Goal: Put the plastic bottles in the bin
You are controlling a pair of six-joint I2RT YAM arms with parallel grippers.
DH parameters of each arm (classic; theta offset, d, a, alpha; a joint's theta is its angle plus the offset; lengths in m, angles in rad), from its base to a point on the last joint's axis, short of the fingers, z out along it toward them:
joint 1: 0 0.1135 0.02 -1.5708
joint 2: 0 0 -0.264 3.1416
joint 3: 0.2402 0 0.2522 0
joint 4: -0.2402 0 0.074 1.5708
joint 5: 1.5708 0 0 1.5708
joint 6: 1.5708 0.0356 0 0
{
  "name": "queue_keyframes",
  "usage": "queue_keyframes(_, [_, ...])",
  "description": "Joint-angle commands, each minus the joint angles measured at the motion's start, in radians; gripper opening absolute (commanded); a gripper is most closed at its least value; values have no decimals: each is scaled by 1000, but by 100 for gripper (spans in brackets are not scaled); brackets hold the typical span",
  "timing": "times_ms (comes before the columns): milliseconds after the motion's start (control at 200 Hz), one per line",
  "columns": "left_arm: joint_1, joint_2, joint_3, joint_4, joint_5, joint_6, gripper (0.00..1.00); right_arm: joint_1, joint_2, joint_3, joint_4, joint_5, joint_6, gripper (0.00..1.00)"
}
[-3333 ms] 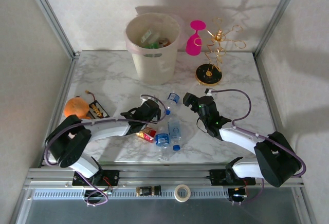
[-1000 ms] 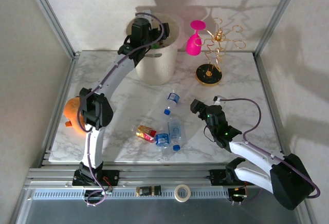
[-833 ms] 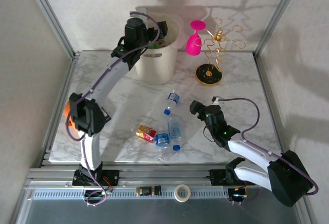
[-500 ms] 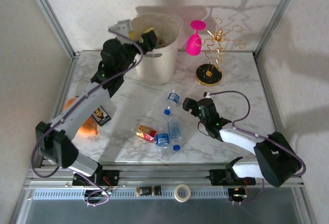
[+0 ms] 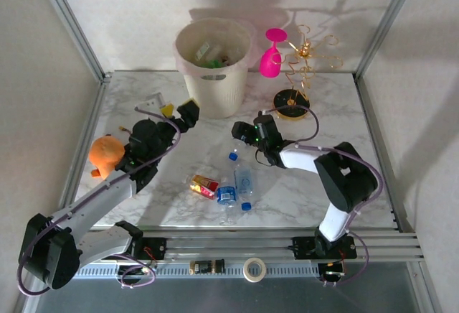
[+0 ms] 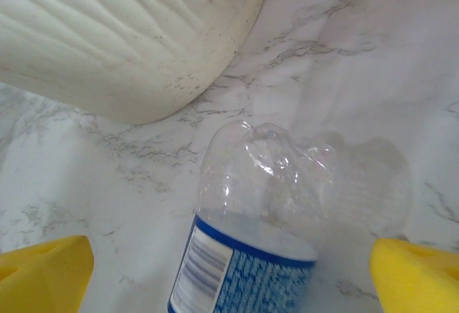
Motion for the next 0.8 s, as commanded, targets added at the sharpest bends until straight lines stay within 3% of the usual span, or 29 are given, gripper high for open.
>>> queue_keyframes(0, [-6,-39,-88,17,-47,-97,100,20,59,65,-41,-2,8,99])
queue_keyframes(195, [-5,-60,-252,46,-71,-189,100,40,145,132,-102,37,27,99])
queue_keyframes(426, [-5,-57,-293,44,-104,-186,100,64,186,167,-125,69,45,95])
queue_keyframes(716, [-3,-69,-298,52,-132,-184,100,66,179,149,-96,69,54,63])
queue_keyframes(796, [-3,-79,-308,61,-140,-191,99,66,170,143,-86,67,53,58])
